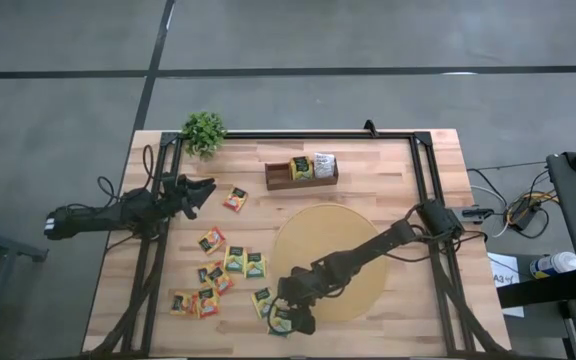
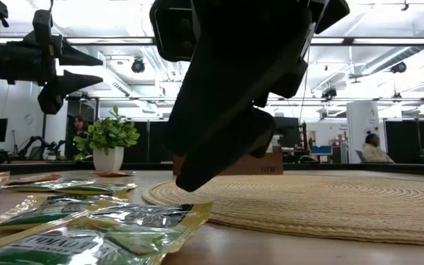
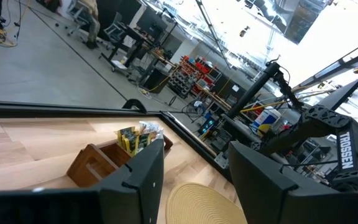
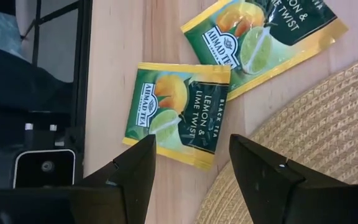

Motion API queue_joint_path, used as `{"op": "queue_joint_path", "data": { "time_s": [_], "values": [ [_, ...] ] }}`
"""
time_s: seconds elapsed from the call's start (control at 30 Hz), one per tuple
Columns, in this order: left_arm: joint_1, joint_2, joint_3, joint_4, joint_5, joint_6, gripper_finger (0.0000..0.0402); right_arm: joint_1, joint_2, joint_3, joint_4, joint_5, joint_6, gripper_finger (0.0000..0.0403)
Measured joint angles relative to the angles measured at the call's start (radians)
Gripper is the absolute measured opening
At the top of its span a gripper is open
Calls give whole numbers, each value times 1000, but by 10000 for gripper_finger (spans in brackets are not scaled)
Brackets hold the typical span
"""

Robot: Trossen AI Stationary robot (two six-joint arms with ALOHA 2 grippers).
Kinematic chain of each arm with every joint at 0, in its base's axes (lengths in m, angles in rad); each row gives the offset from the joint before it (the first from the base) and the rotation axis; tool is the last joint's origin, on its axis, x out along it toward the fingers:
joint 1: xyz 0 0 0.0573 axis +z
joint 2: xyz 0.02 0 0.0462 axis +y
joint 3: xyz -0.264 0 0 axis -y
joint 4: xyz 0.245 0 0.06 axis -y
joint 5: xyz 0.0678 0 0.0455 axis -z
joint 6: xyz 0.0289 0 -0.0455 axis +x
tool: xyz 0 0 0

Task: Pick & Place Tea
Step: Put the yellow tea bag into the middle section of the wooden organizer

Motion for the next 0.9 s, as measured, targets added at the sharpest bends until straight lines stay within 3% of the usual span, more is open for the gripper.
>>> {"op": "queue_joint_path", "data": {
  "time_s": [0.9],
  "values": [
    [0,0,0,-1,0,0,174,3,35,3,-39,21,-62,203]
  ]
}}
